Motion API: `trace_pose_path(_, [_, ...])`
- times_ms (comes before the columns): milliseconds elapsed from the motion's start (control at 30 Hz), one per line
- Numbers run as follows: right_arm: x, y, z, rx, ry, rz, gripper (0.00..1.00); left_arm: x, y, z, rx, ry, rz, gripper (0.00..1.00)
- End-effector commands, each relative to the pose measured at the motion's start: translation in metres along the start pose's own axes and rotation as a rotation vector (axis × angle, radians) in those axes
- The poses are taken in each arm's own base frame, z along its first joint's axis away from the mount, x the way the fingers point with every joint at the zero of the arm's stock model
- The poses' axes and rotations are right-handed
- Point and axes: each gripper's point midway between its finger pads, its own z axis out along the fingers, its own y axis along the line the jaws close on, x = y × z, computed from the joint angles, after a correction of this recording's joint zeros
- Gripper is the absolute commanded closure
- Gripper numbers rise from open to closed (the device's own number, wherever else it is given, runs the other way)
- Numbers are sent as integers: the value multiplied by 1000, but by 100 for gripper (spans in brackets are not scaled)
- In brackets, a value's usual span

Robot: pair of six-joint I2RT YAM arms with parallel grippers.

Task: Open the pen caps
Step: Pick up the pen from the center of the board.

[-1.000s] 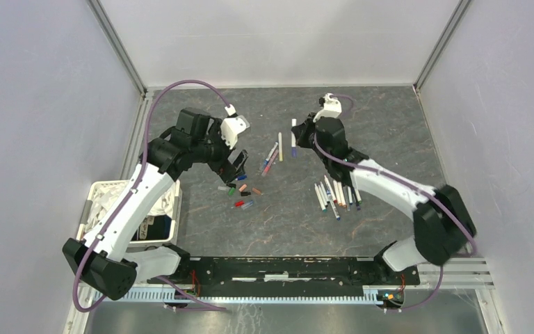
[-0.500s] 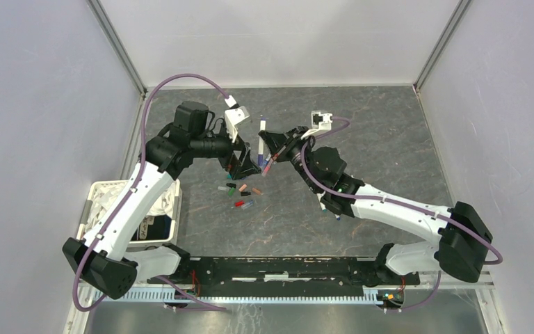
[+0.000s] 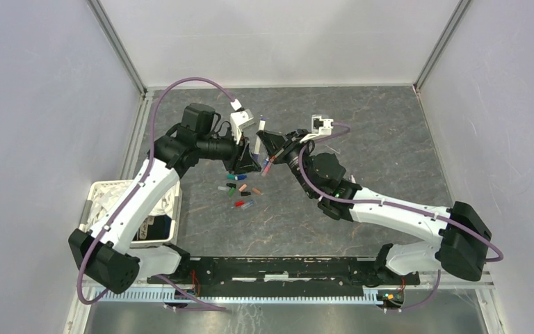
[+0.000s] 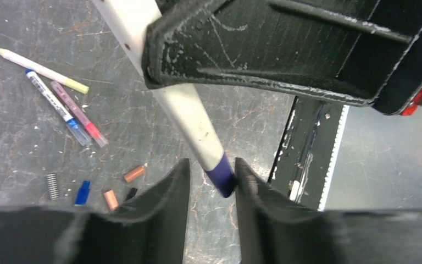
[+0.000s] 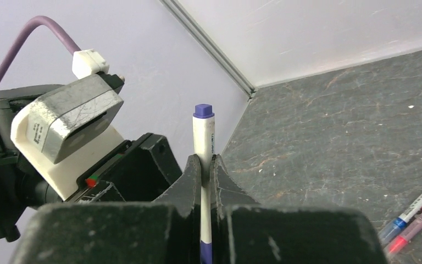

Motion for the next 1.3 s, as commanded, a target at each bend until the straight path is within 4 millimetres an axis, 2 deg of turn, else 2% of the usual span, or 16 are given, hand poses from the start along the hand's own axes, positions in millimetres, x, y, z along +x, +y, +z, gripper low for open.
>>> trace_pose_path(0, [-17, 9, -3, -18, -64, 12, 100, -12, -5, -2, 16, -49, 15, 67])
trace_pose_path(67, [-15, 7, -5, -14, -59, 10, 100, -15, -6, -4, 10, -60, 25, 89])
trace_pose_path(100, [-13, 6, -6, -10, -55, 7, 100, -17, -6, -6, 5, -66, 29, 96])
trace_pose_path(200, [-12, -3, -11, 22, -59, -1, 100, -15, -3, -9, -23, -59, 46, 98])
trace_pose_path(433, [-12, -24, -31, 89, -28, -22, 100, 3, 21, -18, -161, 12, 183, 98])
trace_pose_path(467, [-10, -22, -33, 79, -5, -29, 96, 6, 24, -20, -171, 24, 218, 98])
trace_pose_path(567, [-6, -22, -41, 70, 69, -79, 74, 20, 29, -27, -184, 89, 359, 98])
trace_pose_path(667, [-14, -20, -49, 46, 143, -125, 54, 46, 39, -38, -201, 215, 532, 98])
trace_pose_path(767, [-25, -24, -52, 24, 220, -161, 42, 79, 52, -54, -206, 400, 694, 98])
trace_pose_path(833, [-25, -31, -49, 2, 327, -150, 40, 99, 56, -67, -177, 514, 815, 98])
trace_pose_path(867, [-21, -33, -49, -26, 392, -137, 40, 109, 54, -75, -155, 566, 885, 98])
trace_pose_path(967, [12, -26, -51, -151, 619, -74, 38, 119, 52, -89, -104, 645, 1086, 98])
trace_pose_path(1033, [41, -14, -56, -256, 786, -19, 38, 115, 49, -93, -76, 657, 1218, 98])
trace_pose_path(1100, [65, -10, -61, -283, 888, -3, 37, 108, 44, -93, -66, 646, 1293, 98])
trace_pose_path(1167, [82, -5, -63, -299, 940, -8, 36, 103, 40, -91, -57, 637, 1330, 98])
trace_pose_path(1267, [100, 13, -66, -376, 1001, 45, 35, 100, 37, -87, -46, 636, 1337, 98])
